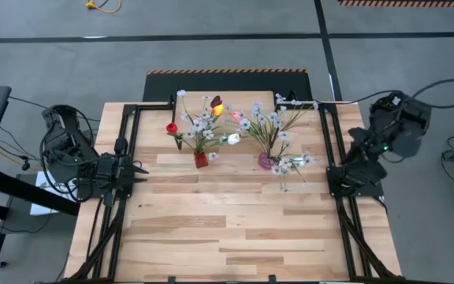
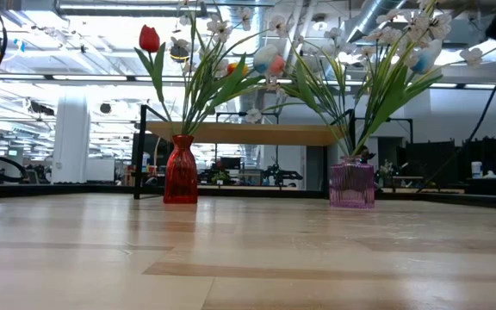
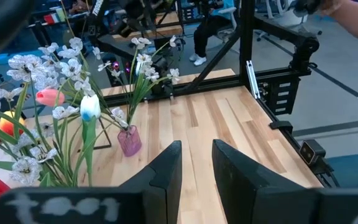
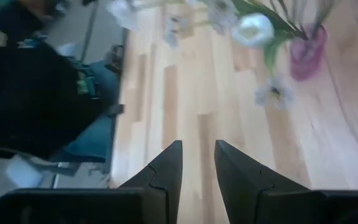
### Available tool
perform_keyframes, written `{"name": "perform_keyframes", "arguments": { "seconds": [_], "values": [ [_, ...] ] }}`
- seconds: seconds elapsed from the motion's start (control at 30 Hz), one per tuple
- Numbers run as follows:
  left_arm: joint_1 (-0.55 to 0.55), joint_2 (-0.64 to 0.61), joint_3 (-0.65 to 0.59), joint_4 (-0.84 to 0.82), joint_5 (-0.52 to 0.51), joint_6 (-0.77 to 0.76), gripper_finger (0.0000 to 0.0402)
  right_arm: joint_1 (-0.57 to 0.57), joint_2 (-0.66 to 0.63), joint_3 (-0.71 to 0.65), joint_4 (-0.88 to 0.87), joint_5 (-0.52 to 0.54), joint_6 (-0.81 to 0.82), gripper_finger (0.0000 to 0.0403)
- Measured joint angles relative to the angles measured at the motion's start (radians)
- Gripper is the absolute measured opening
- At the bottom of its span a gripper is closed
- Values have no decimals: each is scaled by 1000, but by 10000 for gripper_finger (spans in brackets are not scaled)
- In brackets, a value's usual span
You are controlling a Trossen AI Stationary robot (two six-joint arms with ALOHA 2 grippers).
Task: Pick and place flowers into a vace then onto a shelf
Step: Put the pink vase on the shelf
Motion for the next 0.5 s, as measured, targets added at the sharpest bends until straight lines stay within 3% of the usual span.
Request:
{"name": "perform_keyframes", "arguments": {
  "seconds": [0.23, 0.5],
  "values": [
    [0, 0, 0, 0, 0, 3, 80, -14, 0, -118, -1, -11, 141, 87],
    [0, 0, 0, 0, 1, -3, 80, -65, -6, -233, 0, -4, 429, 87]
  ]
}}
